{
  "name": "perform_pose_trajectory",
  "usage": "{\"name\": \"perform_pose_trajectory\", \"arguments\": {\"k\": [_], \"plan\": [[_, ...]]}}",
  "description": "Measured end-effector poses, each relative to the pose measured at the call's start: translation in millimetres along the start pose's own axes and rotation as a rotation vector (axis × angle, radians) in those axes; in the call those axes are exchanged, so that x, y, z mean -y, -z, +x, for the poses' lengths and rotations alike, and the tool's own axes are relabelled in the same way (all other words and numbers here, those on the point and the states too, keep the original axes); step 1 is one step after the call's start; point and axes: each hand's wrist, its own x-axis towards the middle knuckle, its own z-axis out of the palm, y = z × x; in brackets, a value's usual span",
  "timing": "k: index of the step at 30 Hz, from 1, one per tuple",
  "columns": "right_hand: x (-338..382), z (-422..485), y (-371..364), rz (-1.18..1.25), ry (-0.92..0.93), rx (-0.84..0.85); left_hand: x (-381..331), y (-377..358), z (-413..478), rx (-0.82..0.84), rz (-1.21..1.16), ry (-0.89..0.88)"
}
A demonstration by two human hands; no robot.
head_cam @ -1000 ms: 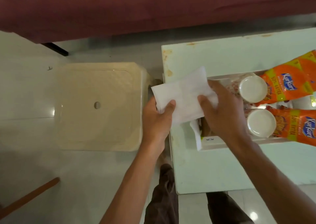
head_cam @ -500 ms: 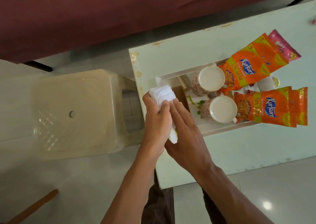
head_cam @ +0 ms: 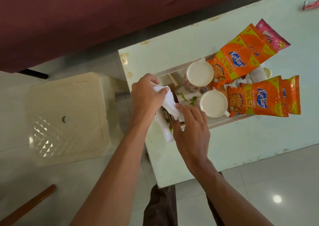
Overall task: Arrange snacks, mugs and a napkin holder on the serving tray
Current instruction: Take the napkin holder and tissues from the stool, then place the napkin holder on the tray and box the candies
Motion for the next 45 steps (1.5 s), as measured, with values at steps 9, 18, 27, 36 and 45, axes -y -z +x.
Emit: {"name": "perform_pose_trajectory", "arguments": {"k": [9,18,27,36,45], "plan": [[-11.2,1.9,-6.5,-0.064,-0.03,-0.021,-5.4,-20.1,11.3,0.03,0.086,-0.064],[-17.4,5.2,-7.0,0.016,-0.013,0.051,-6.2,-24.2,11.7,0.001,0.063,-0.065],[-18.7,8.9,16.2,0.039,0.02,0.061,-4.8,-18.5,-4.9,-0.055,-0.283,0.15],[-44.6,0.5,111.3,0.302,0.216,0.093,3.9,-5.3,-68.9,-0.06,-1.041,0.51],[-122.8,73.7,230.1,0.094,0.073,-0.126,38.2,-24.9,-98.5,-0.082,-0.921,0.534]]}}
